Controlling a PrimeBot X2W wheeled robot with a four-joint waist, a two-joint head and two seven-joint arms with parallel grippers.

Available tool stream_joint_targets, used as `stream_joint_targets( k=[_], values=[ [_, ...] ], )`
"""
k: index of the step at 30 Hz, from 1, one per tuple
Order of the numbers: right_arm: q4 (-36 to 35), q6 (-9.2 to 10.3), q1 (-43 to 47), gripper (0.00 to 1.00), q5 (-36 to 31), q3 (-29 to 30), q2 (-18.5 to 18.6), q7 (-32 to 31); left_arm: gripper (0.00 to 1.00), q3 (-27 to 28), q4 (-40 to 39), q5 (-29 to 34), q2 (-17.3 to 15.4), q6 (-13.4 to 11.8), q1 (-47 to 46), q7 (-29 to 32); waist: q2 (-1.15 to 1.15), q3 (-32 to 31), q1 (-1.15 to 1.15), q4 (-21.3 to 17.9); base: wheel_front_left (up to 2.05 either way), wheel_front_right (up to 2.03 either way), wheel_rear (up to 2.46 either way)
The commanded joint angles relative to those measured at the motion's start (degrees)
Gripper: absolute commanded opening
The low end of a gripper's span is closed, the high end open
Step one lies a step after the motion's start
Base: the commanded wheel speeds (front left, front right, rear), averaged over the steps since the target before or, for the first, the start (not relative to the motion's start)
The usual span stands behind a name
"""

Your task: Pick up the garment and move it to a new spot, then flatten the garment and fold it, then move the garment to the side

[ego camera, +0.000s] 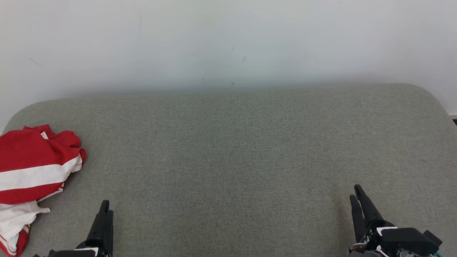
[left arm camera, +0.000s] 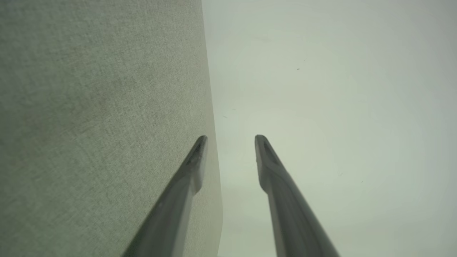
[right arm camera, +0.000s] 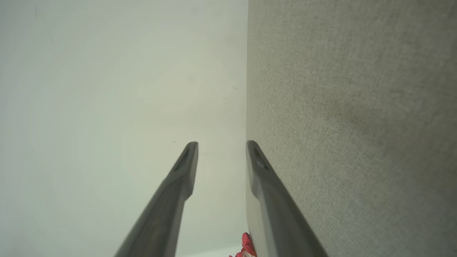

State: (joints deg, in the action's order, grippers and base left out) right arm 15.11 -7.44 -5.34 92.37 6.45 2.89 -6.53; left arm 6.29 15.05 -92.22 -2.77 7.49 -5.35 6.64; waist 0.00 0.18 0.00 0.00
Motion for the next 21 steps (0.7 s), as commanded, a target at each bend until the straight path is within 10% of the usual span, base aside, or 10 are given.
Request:
stream_joint_targets(
  k=[1,21],
  values=[
    [0.59,0.07,0.60,1.00,-0.07,-0.08,-0.02,0.15,1.00,-0.15,0.45,0.05,0.10,0.00,0.49,-0.15,0.00,0.02,0.00,0.00,0.00,0.00,0.00],
    [-2.54,0.03,1.75,1.00,-12.23,-3.27,0.05,5.43,1.00,-1.55,-3.44,13.76,0.02,0.00,1.36,-5.45,0.00,0.15,0.00,-0.03,0.00,0.00,0.00]
  ],
)
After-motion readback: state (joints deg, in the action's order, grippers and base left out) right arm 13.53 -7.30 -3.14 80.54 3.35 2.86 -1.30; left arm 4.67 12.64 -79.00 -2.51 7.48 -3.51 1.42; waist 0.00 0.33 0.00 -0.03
